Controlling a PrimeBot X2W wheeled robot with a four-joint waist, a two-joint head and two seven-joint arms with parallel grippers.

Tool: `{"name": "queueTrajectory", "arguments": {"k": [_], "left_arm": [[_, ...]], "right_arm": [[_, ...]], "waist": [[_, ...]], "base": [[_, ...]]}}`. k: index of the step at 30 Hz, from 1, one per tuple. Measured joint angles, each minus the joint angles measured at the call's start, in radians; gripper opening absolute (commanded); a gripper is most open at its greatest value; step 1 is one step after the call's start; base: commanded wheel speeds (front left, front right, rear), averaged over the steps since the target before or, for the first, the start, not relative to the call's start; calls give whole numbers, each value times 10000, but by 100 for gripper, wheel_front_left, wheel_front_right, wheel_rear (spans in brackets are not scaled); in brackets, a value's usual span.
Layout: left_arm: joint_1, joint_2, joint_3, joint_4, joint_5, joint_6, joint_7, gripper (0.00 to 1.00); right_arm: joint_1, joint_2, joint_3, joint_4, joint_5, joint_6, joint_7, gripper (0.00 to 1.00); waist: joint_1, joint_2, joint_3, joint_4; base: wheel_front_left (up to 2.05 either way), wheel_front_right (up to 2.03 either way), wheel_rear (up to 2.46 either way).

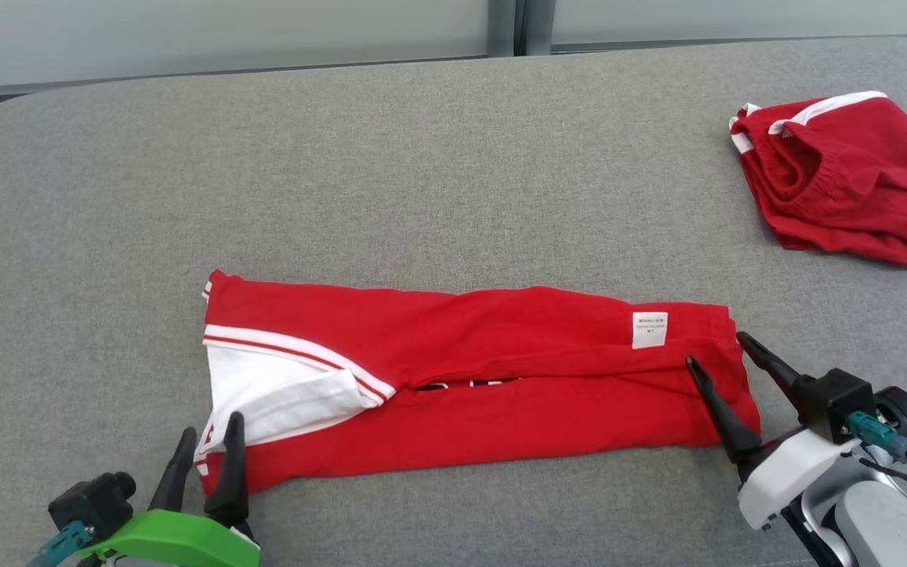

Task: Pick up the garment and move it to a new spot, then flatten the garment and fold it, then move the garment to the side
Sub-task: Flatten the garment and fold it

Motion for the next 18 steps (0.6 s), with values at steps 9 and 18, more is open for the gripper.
{"name": "queueTrajectory", "arguments": {"k": [9, 18], "left_arm": [[250, 261, 740, -805, -104, 295, -238, 100], [241, 257, 535, -1931, 313, 301, -360, 100]], "right_arm": [[790, -263, -25, -130, -384, 8, 0, 100], [1075, 27, -907, -453, 295, 6, 0, 100]], "waist": [[0, 0, -115, -105], [0, 0, -488, -476]], "base": [[0, 0, 0], [0, 0, 0]]}}
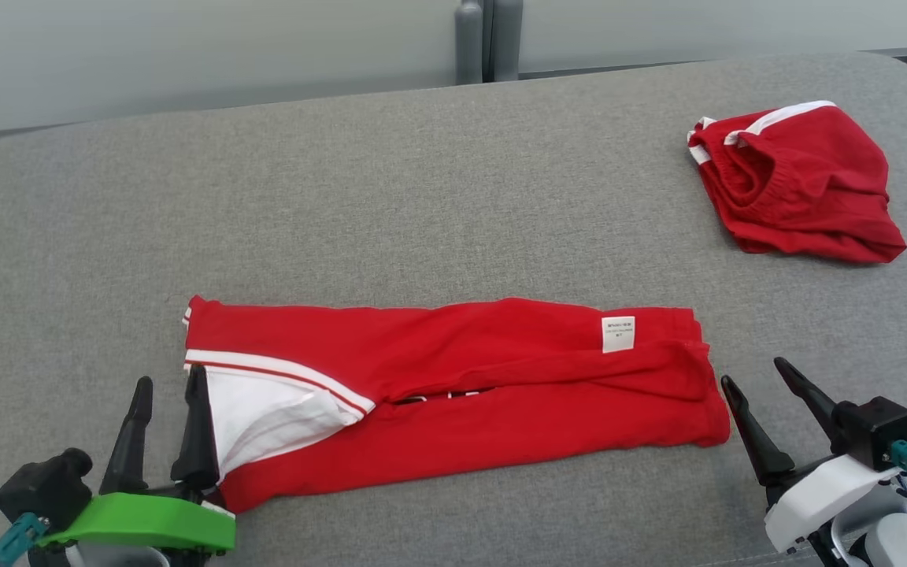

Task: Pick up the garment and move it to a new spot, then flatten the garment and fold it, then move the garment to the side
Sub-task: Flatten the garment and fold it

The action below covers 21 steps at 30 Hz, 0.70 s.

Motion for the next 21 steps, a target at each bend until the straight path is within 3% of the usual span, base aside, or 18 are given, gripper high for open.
{"name": "queueTrajectory", "arguments": {"k": [5, 11, 21], "left_arm": [[-19, -2, -510, -447, 583, -2, -65, 100], [-21, -44, -991, -732, 907, -2, -65, 100], [-9, -100, -1283, -1039, 928, 104, -48, 100]], "right_arm": [[-9, 69, -343, -138, 167, 0, 0, 100], [-10, 487, -662, 602, 1315, 17, 15, 100], [-1030, 871, -468, 1730, 2414, 88, 1515, 100]], "waist": [[0, 0, -310, -197], [0, 0, -690, -272], [0, 0, -764, 64]], "base": [[0, 0, 0], [0, 0, 0], [0, 0, 0]]}}
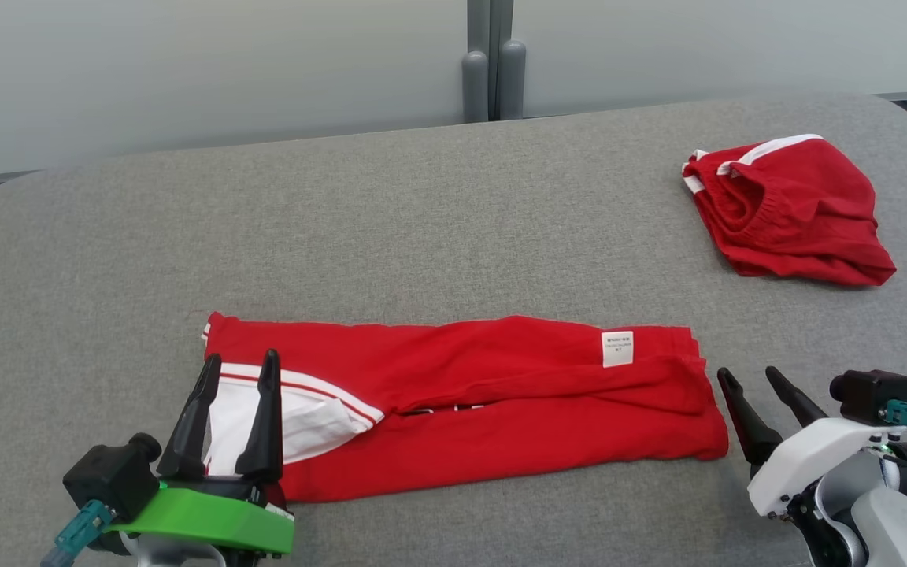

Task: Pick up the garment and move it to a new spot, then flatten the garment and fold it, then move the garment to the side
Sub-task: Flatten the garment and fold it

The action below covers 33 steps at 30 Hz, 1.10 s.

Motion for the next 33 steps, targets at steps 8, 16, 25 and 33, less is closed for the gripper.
{"name": "queueTrajectory", "arguments": {"k": [8, 16, 25, 33], "left_arm": [[2, -8, -31, -211, 35, 130, 4, 100], [4, -8, 115, -401, 40, 322, 13, 100], [5, 12, 157, -531, 73, 430, 90, 100], [6, 38, 261, -539, 73, 502, 102, 100]], "right_arm": [[-456, 121, 150, 732, 466, 35, 863, 100], [-1003, 198, 136, 1453, 786, 88, 1239, 100], [-1564, 247, 474, 1843, 1250, 88, 1440, 8], [-1755, 117, 867, 1822, 1584, 88, 1375, 0]], "waist": [[0, 0, 246, 322], [0, 0, 609, 526], [1, 0, 867, 485], [0, 0, 896, 368]], "base": [[0, 0, 0], [0, 0, 0], [0, 0, 0], [0, 0, 0]]}}
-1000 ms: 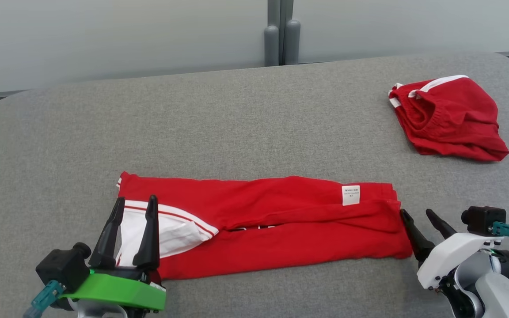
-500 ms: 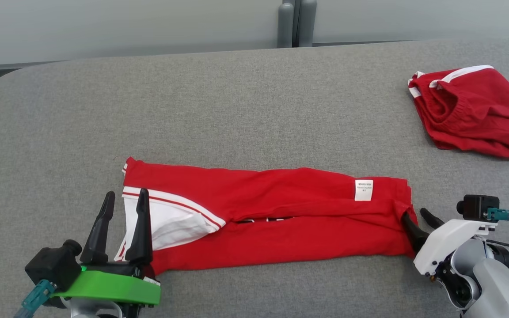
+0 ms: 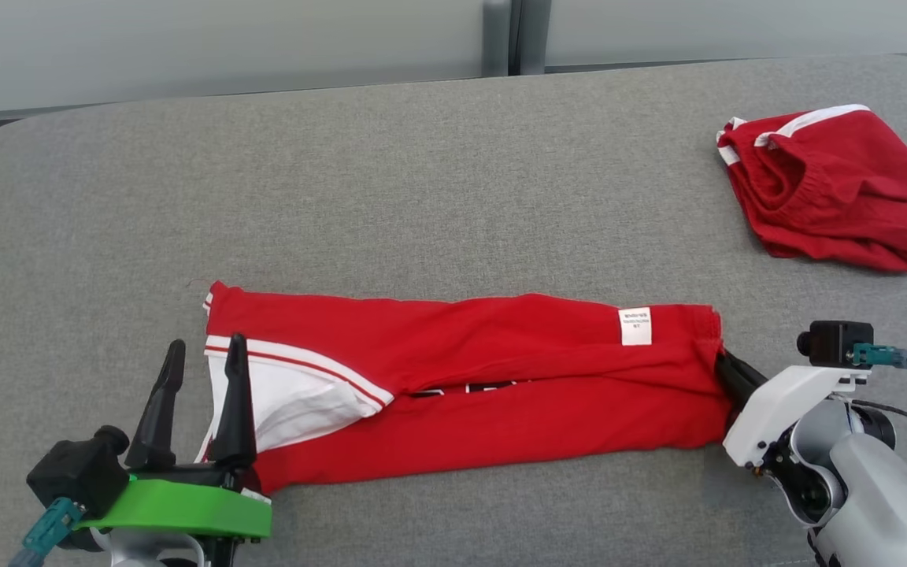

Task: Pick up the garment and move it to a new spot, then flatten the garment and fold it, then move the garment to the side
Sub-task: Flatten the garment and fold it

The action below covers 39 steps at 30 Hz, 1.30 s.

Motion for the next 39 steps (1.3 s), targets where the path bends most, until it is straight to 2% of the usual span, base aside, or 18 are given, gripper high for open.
{"name": "queueTrajectory", "arguments": {"k": [3, 11, 19, 29, 39], "left_arm": [[4, 40, 182, -36, -2, 58, -2, 100], [6, 59, 238, -244, -2, 71, -6, 100], [6, 96, 240, -437, 48, 142, -12, 100], [3, 98, 144, -433, 48, 142, 0, 100], [-8, 77, -119, -263, 54, 130, 75, 100]], "right_arm": [[-242, -167, 134, -134, 148, 12, -73, 0], [-754, -1494, 36, -267, 198, 15, -90, 0], [-1120, -2303, 169, -462, 286, 13, -75, 0], [-1381, -2138, 2011, -1791, 525, 13, 119, 0], [-1555, -2194, 4316, -3795, 1225, 12, 489, 0]], "waist": [[0, 0, -11, -131], [0, 0, -8, -576], [0, 0, 97, -1053], [0, 0, 70, -1390], [0, 0, -72, -1162]], "base": [[0, 0, 0], [0, 0, 0], [0, 0, 0], [0, 0, 0], [0, 0, 0]]}}
